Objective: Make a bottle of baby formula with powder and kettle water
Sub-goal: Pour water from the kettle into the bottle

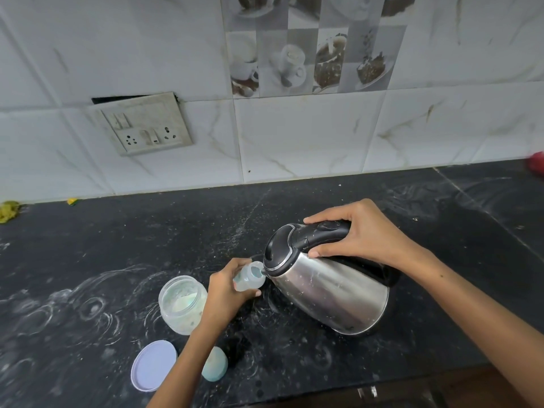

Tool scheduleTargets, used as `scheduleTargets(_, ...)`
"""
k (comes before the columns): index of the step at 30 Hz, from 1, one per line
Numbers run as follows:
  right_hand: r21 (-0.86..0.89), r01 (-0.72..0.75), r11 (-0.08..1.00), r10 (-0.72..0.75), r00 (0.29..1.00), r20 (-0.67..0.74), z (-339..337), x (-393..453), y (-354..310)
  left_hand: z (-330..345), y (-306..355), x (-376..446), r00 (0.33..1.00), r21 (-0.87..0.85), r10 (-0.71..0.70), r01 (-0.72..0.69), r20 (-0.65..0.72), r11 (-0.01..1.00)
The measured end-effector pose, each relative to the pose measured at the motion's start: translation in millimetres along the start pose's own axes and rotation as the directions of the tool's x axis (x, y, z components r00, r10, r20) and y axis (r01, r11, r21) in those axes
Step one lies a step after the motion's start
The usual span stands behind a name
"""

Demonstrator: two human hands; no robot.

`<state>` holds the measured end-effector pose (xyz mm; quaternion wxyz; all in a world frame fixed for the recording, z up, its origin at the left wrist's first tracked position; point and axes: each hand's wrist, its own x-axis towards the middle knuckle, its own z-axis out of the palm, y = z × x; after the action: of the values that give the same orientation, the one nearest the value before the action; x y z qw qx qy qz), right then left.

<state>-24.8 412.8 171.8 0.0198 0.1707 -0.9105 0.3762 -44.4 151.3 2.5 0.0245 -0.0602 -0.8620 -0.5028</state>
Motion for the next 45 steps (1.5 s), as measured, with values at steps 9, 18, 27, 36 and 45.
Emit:
scheduleTargets(9,-0.065,-0.009,0.998,0.011,0.999,0.032,-4,3,-7,1,0,-2,1.000,0.016,0.014,-0.015,0.024,1.000)
scheduleTargets(18,-0.096,-0.009,0.995,0.014,0.999,0.044,-9,3,-13,3,-1,-5,0.999,0.008,0.009,-0.009,0.043,1.000)
scheduleTargets(27,-0.127,0.003,0.992,0.007,0.997,0.072,-9,2,-16,2,1,-8,0.999,-0.002,0.007,-0.007,0.048,1.000)
scheduleTargets(36,-0.143,0.005,0.990,0.006,0.997,0.078,-11,0,-17,3,0,-12,0.998,-0.019,-0.014,0.015,0.059,1.000)
scheduleTargets(45,-0.151,0.010,0.989,0.003,0.996,0.084,-14,0,-19,4,-2,-13,0.997,-0.028,-0.018,0.020,0.077,0.999)
